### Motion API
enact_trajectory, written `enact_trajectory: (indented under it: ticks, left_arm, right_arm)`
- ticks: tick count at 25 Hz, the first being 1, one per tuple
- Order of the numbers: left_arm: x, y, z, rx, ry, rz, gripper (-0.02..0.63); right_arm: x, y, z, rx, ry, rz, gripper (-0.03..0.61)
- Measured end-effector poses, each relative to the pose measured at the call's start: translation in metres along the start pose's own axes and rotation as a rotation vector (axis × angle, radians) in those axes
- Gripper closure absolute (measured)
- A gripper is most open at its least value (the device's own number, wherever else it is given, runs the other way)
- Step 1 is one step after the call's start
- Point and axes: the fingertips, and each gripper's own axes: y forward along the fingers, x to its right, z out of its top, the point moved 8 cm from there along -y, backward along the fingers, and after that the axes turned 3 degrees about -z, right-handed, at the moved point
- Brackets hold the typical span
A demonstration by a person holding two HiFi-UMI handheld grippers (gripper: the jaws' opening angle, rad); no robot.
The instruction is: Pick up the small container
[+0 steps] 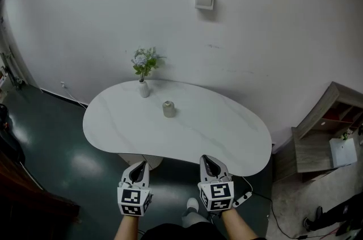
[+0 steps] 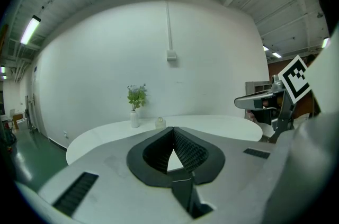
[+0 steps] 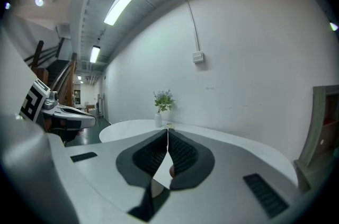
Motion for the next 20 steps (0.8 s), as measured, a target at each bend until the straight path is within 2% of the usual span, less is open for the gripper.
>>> enact_trajectory:
  ticks: [10,20]
  left_arm:
    - [-0.017,0.062,0.014,-0.038,0.0,0.026,0.601]
    - [-0.017,0.114,0.026,-0.066,0.002,0.056,0.601]
  right_arm:
    - [0.034,0.065,0.006,-0.026,0.024,0.027,0.512]
    - [0.069,0.11,0.007,-0.047,0.044,0.062,0.512]
